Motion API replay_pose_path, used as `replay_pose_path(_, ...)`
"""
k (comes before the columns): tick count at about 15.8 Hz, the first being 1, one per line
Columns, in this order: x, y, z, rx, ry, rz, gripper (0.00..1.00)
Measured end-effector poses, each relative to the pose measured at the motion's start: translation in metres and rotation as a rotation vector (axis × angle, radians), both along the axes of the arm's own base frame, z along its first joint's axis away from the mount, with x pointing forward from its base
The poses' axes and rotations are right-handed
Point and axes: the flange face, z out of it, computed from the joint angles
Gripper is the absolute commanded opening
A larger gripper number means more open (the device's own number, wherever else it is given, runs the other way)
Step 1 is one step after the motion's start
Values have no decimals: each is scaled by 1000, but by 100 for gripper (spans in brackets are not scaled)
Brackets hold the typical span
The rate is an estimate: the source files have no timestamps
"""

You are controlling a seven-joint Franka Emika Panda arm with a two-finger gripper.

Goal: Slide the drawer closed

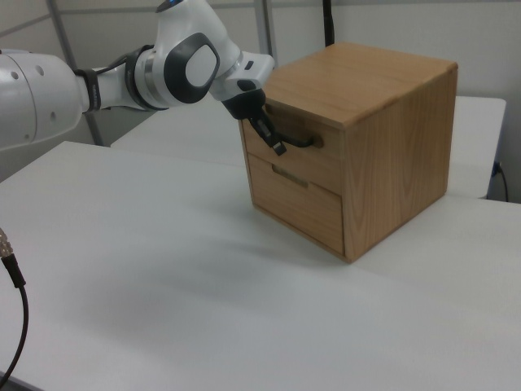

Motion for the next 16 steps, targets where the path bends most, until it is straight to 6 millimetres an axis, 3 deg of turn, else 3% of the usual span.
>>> replay_pose_path(1, -2, -3, 1, -13, 15, 26, 77)
replay_pose_path(2, -6, -7, 5, -28, 41, 53, 100)
replay_pose_path(5, -30, -4, 24, -39, 182, 128, 100)
replay_pose_path(11, -91, 66, 77, 67, 383, 272, 100)
replay_pose_path(16, -131, 114, 105, 173, 380, 363, 100)
